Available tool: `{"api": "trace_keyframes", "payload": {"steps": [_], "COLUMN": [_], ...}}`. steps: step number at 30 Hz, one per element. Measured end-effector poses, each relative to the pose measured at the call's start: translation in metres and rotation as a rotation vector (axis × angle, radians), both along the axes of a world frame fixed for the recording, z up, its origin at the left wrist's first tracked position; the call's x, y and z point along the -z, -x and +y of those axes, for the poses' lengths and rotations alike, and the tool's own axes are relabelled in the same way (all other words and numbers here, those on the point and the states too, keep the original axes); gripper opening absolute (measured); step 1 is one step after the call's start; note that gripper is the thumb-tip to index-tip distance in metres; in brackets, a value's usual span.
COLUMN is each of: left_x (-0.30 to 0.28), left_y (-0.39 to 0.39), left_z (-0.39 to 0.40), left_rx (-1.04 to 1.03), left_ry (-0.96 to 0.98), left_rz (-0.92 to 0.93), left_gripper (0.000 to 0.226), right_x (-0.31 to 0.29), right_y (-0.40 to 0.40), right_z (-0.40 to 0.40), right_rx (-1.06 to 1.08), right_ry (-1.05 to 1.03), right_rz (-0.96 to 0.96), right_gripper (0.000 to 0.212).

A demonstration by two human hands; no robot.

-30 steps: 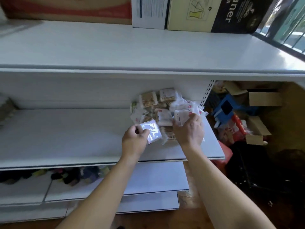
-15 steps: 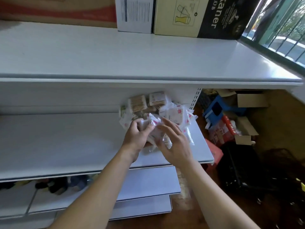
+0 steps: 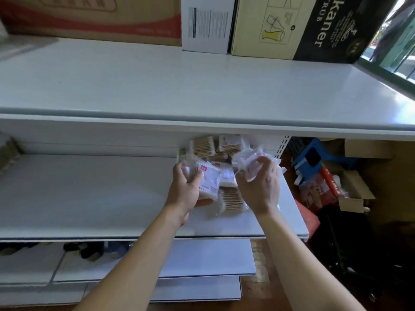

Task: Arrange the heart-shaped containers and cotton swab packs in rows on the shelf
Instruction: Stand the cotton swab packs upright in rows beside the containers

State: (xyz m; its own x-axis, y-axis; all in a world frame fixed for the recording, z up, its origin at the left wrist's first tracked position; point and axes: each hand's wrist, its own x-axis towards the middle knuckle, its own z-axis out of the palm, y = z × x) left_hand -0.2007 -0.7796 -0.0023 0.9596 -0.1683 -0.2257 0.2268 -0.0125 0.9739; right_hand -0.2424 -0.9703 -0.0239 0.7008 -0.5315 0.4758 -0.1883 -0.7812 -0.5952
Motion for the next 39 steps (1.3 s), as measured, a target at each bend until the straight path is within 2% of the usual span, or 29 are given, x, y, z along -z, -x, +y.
{"api": "trace_keyframes", "payload": {"steps": [2, 4, 6, 9, 11, 13, 15, 17, 19, 23, 27, 29, 32, 34, 37, 39], "left_x": [0.000, -0.002, -0.007, -0.008, -0.007, -0.006, -0.006, -0.006, -0.003, 0.004, 0.006, 0.003, -0.001, -0.001, -0.005, -0.008], "left_y": [-0.003, -0.003, 0.001, 0.006, 0.006, 0.005, 0.006, 0.010, 0.013, 0.016, 0.018, 0.020, 0.021, 0.020, 0.017, 0.013], "left_z": [-0.001, -0.005, -0.007, -0.005, 0.000, 0.008, 0.017, 0.027, 0.035, 0.052, 0.064, 0.069, 0.087, 0.105, 0.142, 0.174], "left_rx": [-0.013, 0.020, 0.054, 0.064, 0.029, -0.042, -0.083, -0.103, -0.128, -0.210, -0.264, -0.266, -0.300, -0.314, -0.314, -0.322], "left_ry": [0.007, 0.080, 0.122, 0.162, 0.149, 0.142, 0.167, 0.166, 0.147, 0.122, 0.102, 0.126, 0.165, 0.177, 0.216, 0.231], "left_rz": [-0.015, 0.054, 0.098, 0.071, 0.043, 0.041, 0.085, 0.107, 0.105, 0.087, 0.076, 0.059, 0.071, 0.084, 0.075, 0.053], "left_gripper": [0.034, 0.035, 0.049, 0.063, 0.056, 0.050, 0.053, 0.059, 0.063, 0.066, 0.071, 0.067, 0.058, 0.055, 0.053, 0.056], "right_x": [-0.008, -0.015, -0.018, -0.018, -0.011, 0.000, 0.013, 0.024, 0.027, 0.022, 0.015, 0.013, 0.012, 0.003, -0.019, -0.031], "right_y": [0.013, 0.019, 0.019, 0.021, 0.024, 0.019, 0.008, -0.001, -0.004, 0.001, 0.016, 0.022, 0.030, 0.030, 0.020, 0.011], "right_z": [0.008, 0.023, 0.037, 0.042, 0.035, 0.027, 0.025, 0.031, 0.036, 0.045, 0.076, 0.102, 0.136, 0.158, 0.204, 0.242], "right_rx": [-0.291, -0.524, -0.669, -0.761, -0.698, -0.445, -0.243, -0.213, -0.168, -0.161, -0.357, -0.465, -0.595, -0.662, -0.567, -0.506], "right_ry": [0.024, 0.105, 0.143, 0.086, -0.012, -0.040, 0.130, 0.268, 0.333, 0.356, 0.269, 0.250, 0.097, -0.109, -0.487, -0.751], "right_rz": [-0.131, -0.147, -0.140, -0.124, -0.055, 0.041, 0.195, 0.334, 0.374, 0.207, -0.061, -0.127, -0.073, -0.036, -0.037, 0.004], "right_gripper": [0.048, 0.051, 0.053, 0.052, 0.050, 0.049, 0.046, 0.046, 0.043, 0.030, 0.036, 0.038, 0.043, 0.041, 0.020, 0.021]}}
